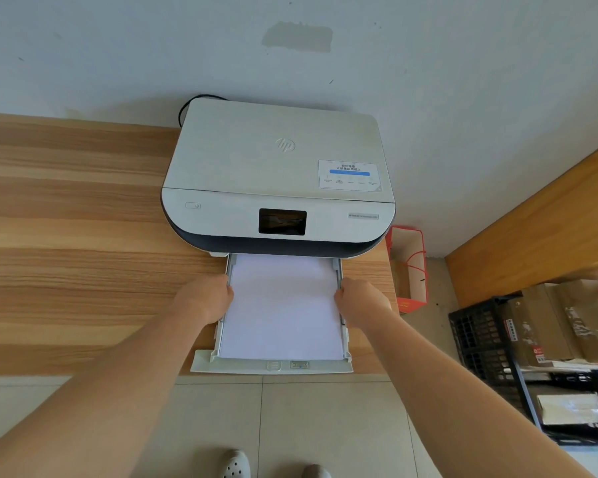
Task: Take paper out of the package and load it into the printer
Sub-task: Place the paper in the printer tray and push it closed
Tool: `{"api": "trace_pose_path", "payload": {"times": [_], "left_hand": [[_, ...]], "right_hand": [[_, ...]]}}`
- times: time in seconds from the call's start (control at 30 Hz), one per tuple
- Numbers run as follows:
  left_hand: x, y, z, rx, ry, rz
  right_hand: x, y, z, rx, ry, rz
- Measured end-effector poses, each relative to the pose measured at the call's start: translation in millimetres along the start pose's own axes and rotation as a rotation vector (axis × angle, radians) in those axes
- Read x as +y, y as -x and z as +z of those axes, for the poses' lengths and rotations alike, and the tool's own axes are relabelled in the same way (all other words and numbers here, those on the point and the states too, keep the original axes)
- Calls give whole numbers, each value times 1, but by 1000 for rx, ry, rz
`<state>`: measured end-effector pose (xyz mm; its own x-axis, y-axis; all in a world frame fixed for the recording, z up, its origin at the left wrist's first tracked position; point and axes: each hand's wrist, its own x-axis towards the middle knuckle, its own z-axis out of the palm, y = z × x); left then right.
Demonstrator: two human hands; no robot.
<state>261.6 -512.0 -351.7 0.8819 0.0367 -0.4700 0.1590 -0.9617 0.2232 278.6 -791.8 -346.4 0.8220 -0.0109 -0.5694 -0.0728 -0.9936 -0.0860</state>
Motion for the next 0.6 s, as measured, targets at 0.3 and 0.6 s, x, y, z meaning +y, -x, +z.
{"api": "trace_pose_path", "payload": {"times": [0.3,0.6], "left_hand": [[3,-1,4,27,113,-47],[1,4,5,28,59,-10]], "right_hand": [[-4,2,-3,32,-187,36],[-1,1,0,28,-206,13]]}}
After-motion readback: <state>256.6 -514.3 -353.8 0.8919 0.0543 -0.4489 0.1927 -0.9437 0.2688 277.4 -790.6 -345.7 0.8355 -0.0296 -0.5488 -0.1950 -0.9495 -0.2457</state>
